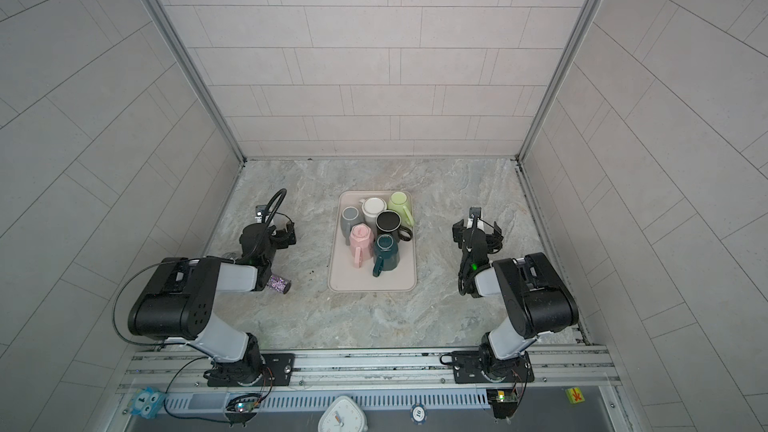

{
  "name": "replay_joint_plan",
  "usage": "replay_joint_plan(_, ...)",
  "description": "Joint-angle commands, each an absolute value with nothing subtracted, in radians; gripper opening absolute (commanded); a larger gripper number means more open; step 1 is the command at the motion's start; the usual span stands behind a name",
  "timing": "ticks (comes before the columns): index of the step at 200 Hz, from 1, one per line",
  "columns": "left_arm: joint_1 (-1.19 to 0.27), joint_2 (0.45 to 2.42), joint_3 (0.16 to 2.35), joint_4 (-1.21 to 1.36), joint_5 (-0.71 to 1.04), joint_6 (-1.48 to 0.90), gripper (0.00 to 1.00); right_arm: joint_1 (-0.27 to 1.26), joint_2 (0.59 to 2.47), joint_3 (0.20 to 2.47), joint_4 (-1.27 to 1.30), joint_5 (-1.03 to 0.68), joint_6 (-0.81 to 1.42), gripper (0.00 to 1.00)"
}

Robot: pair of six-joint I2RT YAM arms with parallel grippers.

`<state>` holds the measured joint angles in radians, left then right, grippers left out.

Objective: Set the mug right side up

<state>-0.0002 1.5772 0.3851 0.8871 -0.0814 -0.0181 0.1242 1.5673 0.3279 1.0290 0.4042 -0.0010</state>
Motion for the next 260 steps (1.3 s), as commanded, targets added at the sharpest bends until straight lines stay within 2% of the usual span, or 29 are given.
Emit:
replay_joint_plan(1, 0.006, 1.579, 0.393, 0.926, -0.065, -0.028, 1.0, 0.131, 1.53, 0.346, 0.996, 0.461, -0.008, 0.99)
replay_joint_plan(10, 0.001, 1.552, 0.396, 0.901, -0.094, -0.035, 1.0, 0.158, 1.476, 0.419, 0.822, 0.573, -0.001, 1.0)
replay_joint_plan(23, -0.014, 1.476, 0.417, 0.789, -0.182, -0.04, 1.0, 0.167, 1.416, 0.534, 0.57, 0.574, 0.0, 0.99)
replay_joint_plan(37, -0.049, 1.411, 0.441, 0.701, -0.293, -0.038, 1.0, 0.186, 1.372, 0.592, 0.469, 0.642, 0.076, 1.0)
replay_joint_plan(61, -0.173, 1.306, 0.475, 0.602, -0.524, -0.02, 1.0, 0.192, 1.264, 0.585, 0.441, 0.52, 0.144, 0.99)
replay_joint_plan(81, -0.254, 1.22, 0.54, 0.414, -0.594, -0.047, 1.0, 0.192, 1.186, 0.612, 0.274, 0.414, 0.254, 0.99)
replay_joint_plan(103, -0.337, 1.143, 0.597, 0.233, -0.702, -0.093, 1.0, 0.192, 1.138, 0.741, 0.018, 0.258, 0.33, 0.99)
replay_joint_plan(141, -0.404, 1.02, 0.642, 0.01, -0.704, -0.217, 1.0, 0.227, 1.071, 0.827, -0.226, 0.177, 0.331, 0.99)
replay_joint_plan(187, -0.468, 0.996, 0.692, -0.198, -0.648, -0.32, 1.0, 0.345, 1.022, 0.911, -0.471, 0.16, 0.341, 0.99)
replay_joint_plan(211, -0.491, 0.965, 0.709, -0.3, -0.633, -0.38, 1.0, 0.386, 0.987, 0.891, -0.544, 0.07, 0.392, 0.99)
replay_joint_plan(231, -0.494, 0.931, 0.718, -0.369, -0.543, -0.445, 1.0, 0.441, 0.934, 0.854, -0.59, 0.045, 0.451, 0.99)
replay_joint_plan(260, -0.511, 0.864, 0.693, -0.42, -0.455, -0.481, 1.0, 0.574, 0.856, 0.796, -0.61, 0.068, 0.537, 0.91)
